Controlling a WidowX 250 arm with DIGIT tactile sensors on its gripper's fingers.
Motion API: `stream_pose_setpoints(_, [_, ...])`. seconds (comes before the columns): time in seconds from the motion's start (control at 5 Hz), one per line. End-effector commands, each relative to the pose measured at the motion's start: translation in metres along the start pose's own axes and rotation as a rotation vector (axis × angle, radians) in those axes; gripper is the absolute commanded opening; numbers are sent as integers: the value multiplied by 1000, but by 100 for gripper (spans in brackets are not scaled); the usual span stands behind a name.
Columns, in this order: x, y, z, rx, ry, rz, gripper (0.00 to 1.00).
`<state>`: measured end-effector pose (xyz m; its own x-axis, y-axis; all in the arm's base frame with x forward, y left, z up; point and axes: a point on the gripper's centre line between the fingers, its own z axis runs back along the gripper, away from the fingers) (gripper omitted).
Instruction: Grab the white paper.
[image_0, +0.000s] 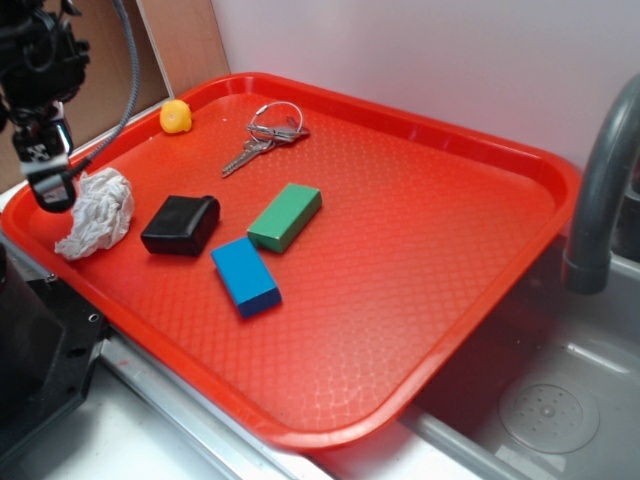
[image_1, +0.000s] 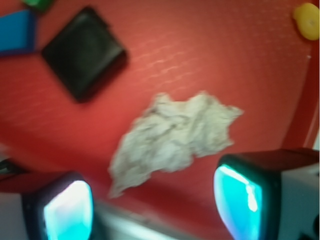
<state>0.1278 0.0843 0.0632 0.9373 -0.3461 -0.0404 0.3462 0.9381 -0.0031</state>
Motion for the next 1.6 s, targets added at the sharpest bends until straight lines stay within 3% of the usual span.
stream_pose_setpoints(0.0, [33, 4, -30, 19, -26, 160, 100])
stream_pose_setpoints(0.4, [37, 1, -55, -64, -29, 209, 100])
stream_pose_setpoints(0.6, [32, 2, -41, -47, -14, 213, 0])
stream_pose_setpoints(1.2, [9, -10, 24, 65, 26, 256, 0])
stream_pose_setpoints(1.4, [35, -24, 51, 84, -16, 240, 0])
